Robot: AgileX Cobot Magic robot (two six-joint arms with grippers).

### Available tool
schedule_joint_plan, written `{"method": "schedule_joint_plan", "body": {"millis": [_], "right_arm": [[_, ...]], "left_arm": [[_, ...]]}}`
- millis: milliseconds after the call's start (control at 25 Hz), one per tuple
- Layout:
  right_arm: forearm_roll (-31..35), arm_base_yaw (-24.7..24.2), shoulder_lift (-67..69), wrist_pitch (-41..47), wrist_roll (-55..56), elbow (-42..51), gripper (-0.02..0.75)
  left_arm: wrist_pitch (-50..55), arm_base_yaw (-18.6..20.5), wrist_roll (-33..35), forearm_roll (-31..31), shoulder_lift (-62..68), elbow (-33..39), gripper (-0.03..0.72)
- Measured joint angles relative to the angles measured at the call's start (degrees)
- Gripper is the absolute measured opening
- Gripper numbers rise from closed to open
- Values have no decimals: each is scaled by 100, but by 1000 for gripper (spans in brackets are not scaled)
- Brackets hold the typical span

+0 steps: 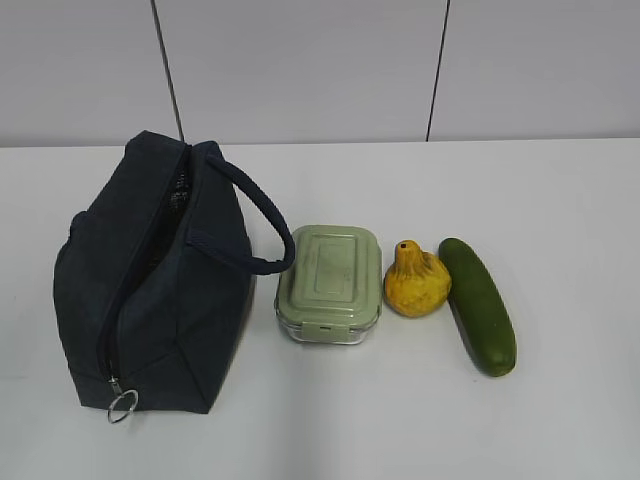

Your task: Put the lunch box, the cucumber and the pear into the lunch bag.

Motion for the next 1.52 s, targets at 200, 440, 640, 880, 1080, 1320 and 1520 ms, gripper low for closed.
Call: {"method": "schedule_joint_plan", "body": {"millis": [200,440,640,880,1080,1320,1520], "right_arm": [[0,0,0,0,0,0,0],[0,0,0,0,0,0,0],[0,0,0,0,0,0,0],[0,0,0,0,0,0,0],[0,0,0,0,0,0,0],[0,0,0,0,0,0,0],[0,0,0,0,0,0,0]], "left_arm": [[0,0,0,0,0,0,0],[0,0,0,0,0,0,0],[0,0,0,0,0,0,0],[0,0,0,0,0,0,0],[0,0,0,0,0,0,0],[0,0,0,-5,0,0,0],[0,0,0,-5,0,0,0]]}}
